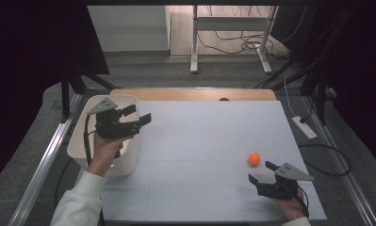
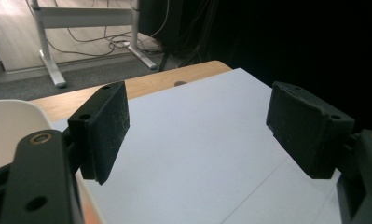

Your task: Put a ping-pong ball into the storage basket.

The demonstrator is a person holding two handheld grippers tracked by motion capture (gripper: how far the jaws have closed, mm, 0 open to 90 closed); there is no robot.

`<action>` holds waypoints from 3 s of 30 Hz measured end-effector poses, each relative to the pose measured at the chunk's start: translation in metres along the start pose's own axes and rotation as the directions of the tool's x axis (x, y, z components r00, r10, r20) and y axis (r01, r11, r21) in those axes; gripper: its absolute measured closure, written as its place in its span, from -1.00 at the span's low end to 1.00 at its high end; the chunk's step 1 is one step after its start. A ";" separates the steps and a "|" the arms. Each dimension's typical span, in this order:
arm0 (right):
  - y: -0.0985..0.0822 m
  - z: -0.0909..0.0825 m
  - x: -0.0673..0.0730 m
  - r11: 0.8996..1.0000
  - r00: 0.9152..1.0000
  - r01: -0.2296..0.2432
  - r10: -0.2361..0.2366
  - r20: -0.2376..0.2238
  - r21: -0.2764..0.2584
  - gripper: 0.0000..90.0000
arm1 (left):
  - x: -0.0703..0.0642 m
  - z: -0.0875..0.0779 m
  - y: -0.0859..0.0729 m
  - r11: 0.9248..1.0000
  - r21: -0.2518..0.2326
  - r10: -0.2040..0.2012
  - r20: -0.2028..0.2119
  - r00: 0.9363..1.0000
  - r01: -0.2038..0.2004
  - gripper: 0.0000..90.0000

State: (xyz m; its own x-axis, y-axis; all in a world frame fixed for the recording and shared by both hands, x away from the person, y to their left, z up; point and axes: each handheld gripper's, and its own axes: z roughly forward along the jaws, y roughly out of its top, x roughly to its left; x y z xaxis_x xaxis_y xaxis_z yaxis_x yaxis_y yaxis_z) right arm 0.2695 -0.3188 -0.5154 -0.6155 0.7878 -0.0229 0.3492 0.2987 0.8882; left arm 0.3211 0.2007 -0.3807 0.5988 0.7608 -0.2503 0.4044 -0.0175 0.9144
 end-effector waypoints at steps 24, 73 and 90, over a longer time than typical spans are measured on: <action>0.003 0.005 0.002 1.000 1.000 0.008 -0.008 0.003 0.003 -0.67 | -0.021 0.026 -0.009 0.999 0.024 0.036 0.084 0.996 -0.038 -0.51; 0.003 0.001 0.006 1.000 1.000 0.026 -0.026 0.003 0.001 -0.67 | -0.064 0.095 -0.044 0.978 0.149 0.118 0.197 0.973 -0.149 -0.50; 0.003 0.001 0.006 1.000 1.000 0.026 -0.026 0.002 -0.001 -0.67 | -0.073 0.119 -0.060 0.965 0.201 0.121 0.221 0.968 -0.167 -0.50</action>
State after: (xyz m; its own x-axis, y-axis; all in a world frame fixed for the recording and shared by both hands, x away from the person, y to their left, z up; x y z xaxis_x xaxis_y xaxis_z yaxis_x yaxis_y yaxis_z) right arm 0.2671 -0.3127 -0.5134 -0.6232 0.7806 -0.0465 0.3325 0.3183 0.8878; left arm 0.3354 0.0691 -0.4548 0.7814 0.5903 -0.2022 0.4299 -0.2743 0.8602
